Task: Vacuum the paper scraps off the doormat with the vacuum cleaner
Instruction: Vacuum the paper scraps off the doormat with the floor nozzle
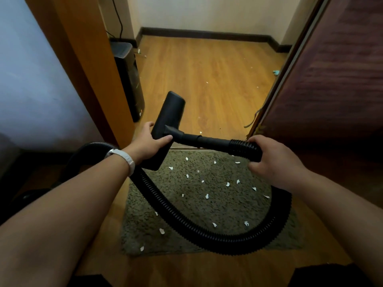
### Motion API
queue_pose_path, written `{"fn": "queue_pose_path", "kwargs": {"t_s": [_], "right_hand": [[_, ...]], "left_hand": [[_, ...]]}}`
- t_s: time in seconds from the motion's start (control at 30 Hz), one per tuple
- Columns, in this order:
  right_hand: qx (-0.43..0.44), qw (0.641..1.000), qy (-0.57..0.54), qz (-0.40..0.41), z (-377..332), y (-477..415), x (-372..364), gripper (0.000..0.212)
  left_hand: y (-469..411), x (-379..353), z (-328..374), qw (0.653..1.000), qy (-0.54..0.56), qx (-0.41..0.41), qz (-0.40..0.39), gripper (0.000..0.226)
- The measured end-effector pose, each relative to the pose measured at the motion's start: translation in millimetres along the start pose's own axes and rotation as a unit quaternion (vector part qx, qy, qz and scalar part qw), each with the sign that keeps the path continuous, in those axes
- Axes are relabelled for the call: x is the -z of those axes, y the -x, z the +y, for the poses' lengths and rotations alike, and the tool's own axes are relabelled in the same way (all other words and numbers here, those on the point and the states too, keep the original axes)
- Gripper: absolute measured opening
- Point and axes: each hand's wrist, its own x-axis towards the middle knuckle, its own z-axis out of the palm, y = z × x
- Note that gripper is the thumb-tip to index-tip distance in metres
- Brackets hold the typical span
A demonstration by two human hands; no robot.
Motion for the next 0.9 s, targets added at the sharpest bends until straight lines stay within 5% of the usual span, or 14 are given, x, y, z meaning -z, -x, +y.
{"fn": "queue_pose_path", "kwargs": {"t_s": [0.23, 0.47, 0.9], "right_hand": [[-0.115, 0.984, -0.077, -0.108, 3, -6, -20, 0.040], [-0.096, 0.976, -0.038, -0.193, -6, -1, -44, 0.033], [-0.083, 0.994, -0.014, -0.072, 1, -11, -71, 0.026]], "left_hand": [[4, -18, -4, 0.996, 0.076, 0.045, -0.025, 0.067], [10, -35, 13, 0.983, 0.164, 0.070, -0.052, 0.060], [13, -48, 13, 0.985, 0.165, 0.046, -0.030, 0.058]]}}
